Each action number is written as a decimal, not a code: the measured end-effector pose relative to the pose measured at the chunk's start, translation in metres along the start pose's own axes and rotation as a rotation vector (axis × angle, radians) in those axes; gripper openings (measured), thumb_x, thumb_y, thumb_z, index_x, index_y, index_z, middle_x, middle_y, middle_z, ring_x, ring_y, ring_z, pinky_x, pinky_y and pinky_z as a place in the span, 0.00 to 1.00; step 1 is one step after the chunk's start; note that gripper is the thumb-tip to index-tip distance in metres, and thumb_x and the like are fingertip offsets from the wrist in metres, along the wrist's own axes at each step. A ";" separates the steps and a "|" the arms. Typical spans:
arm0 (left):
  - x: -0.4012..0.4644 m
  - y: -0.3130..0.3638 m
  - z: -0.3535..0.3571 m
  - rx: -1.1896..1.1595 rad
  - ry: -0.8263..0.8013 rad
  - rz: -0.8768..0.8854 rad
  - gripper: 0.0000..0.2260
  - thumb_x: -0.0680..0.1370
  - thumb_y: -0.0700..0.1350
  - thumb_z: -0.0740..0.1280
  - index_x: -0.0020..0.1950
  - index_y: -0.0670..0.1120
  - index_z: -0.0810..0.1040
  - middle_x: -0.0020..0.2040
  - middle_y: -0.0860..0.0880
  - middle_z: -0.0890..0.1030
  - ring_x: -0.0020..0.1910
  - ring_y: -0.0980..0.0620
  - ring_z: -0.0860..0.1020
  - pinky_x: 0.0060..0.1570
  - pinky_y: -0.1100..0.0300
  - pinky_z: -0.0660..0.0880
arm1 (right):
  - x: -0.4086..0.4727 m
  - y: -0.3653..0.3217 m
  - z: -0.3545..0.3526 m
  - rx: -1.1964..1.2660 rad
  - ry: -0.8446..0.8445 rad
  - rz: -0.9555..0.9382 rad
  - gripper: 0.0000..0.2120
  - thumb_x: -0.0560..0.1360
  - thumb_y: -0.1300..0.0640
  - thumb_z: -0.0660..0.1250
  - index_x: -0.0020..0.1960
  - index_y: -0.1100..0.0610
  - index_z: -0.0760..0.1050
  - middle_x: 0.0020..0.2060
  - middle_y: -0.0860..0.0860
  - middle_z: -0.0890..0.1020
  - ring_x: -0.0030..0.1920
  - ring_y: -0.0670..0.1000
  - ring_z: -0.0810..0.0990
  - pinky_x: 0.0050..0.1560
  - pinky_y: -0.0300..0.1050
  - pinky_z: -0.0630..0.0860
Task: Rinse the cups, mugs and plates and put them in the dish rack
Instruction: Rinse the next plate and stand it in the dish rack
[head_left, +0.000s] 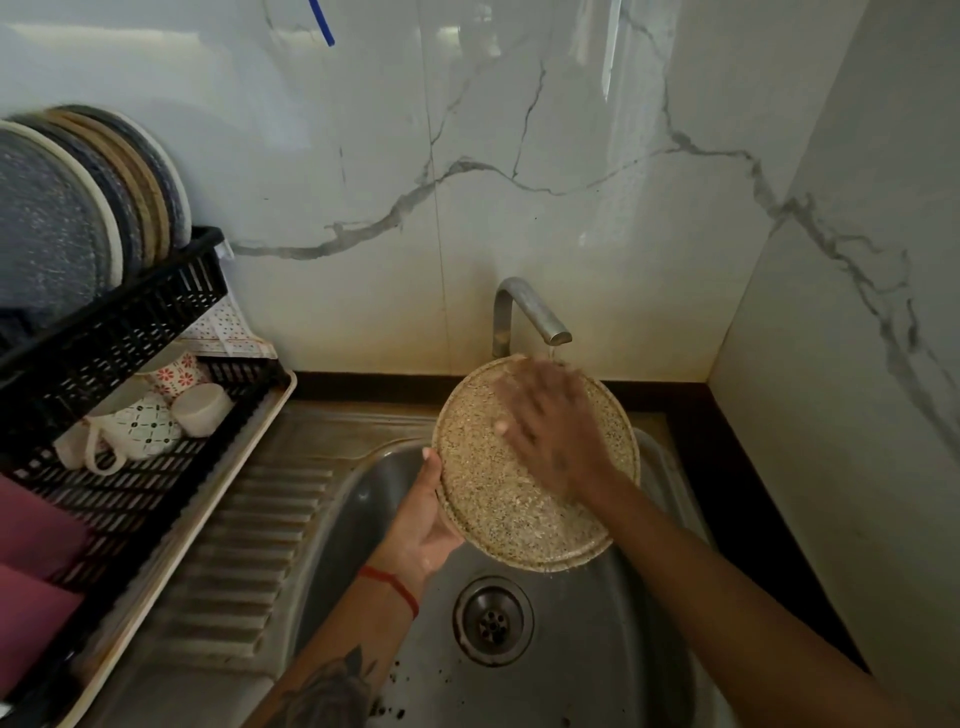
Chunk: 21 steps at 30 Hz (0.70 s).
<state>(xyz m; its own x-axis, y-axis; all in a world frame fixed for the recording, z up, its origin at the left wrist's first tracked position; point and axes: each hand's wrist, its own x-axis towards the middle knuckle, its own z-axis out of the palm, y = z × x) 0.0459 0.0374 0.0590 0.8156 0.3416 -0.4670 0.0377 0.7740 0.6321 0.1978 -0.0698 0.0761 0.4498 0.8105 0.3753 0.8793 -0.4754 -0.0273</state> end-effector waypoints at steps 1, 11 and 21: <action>0.000 0.001 -0.003 -0.007 0.008 0.006 0.25 0.79 0.61 0.54 0.64 0.44 0.74 0.59 0.40 0.80 0.55 0.42 0.78 0.49 0.44 0.75 | -0.002 0.014 -0.001 0.070 0.009 0.139 0.29 0.79 0.37 0.38 0.78 0.46 0.43 0.78 0.52 0.46 0.77 0.56 0.43 0.75 0.57 0.39; 0.003 -0.011 0.015 -0.035 -0.030 -0.003 0.21 0.82 0.57 0.54 0.68 0.47 0.72 0.57 0.41 0.82 0.52 0.44 0.83 0.46 0.43 0.77 | -0.020 -0.053 0.016 -0.024 -0.011 -0.190 0.27 0.82 0.46 0.43 0.78 0.56 0.51 0.77 0.56 0.54 0.77 0.57 0.47 0.75 0.58 0.48; -0.002 -0.008 0.006 -0.074 0.093 -0.002 0.21 0.82 0.56 0.54 0.70 0.47 0.69 0.65 0.40 0.75 0.53 0.42 0.77 0.42 0.40 0.73 | -0.031 0.020 0.003 0.125 -0.004 0.437 0.36 0.77 0.35 0.37 0.78 0.54 0.39 0.77 0.57 0.41 0.76 0.56 0.37 0.75 0.55 0.38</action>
<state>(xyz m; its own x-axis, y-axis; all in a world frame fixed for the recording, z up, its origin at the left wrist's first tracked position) 0.0475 0.0271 0.0590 0.7584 0.3851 -0.5258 -0.0060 0.8108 0.5853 0.2020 -0.1039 0.0613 0.7836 0.5442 0.2998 0.6185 -0.7287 -0.2940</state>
